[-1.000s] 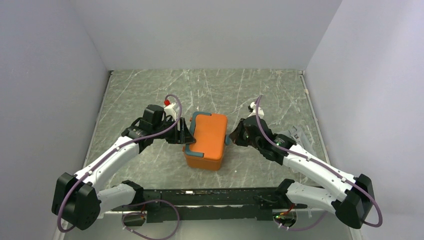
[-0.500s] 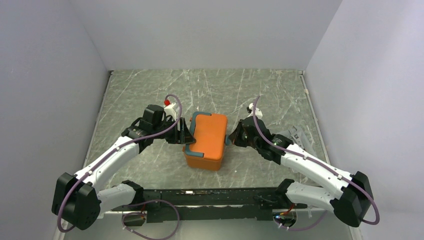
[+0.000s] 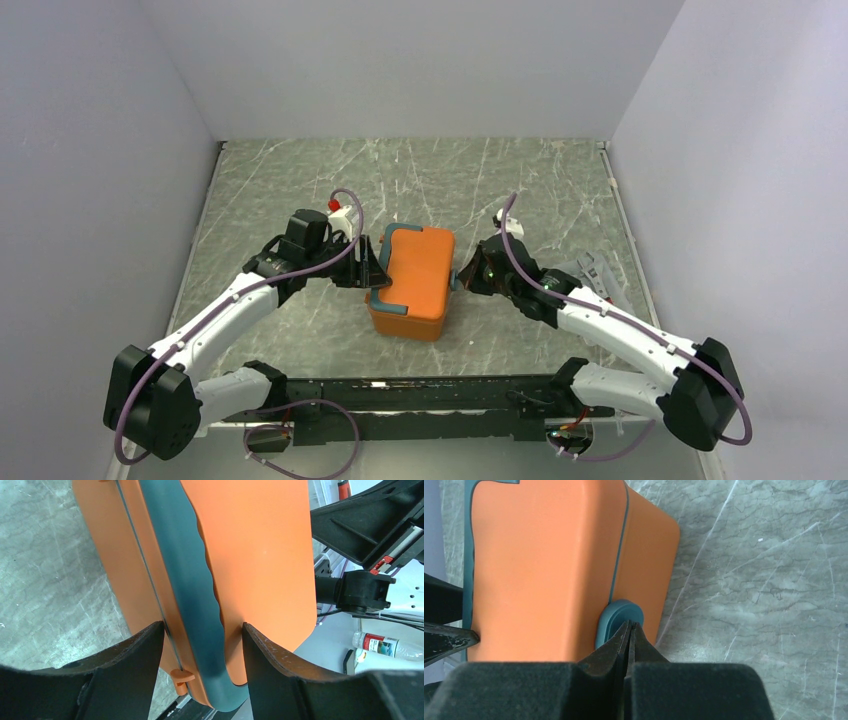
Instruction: Organize the medicine kit
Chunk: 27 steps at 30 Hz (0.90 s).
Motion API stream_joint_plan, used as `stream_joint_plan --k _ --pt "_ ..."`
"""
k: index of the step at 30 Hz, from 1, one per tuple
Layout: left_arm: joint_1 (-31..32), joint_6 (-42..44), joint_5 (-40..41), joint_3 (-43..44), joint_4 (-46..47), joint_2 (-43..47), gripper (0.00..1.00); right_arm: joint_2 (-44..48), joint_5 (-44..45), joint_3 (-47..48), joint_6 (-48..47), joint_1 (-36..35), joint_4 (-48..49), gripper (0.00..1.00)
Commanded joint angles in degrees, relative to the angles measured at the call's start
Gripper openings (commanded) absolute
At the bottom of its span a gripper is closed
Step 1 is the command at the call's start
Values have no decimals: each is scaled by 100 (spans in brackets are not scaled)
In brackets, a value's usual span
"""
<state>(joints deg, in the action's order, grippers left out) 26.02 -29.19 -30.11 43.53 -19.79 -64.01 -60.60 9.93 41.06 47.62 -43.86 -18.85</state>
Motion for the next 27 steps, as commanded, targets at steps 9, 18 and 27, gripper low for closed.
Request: stream_joint_plan --k 9,18,27 --pt "99 203 31 101 -10 -143 63 -110 -395 -106 99 -17 716 0" --pt "141 227 30 136 -21 -191 63 -25 -466 -6 52 -18 780 0" --pt "193 213 11 153 15 -276 63 203 -446 129 4 -18 697 0"
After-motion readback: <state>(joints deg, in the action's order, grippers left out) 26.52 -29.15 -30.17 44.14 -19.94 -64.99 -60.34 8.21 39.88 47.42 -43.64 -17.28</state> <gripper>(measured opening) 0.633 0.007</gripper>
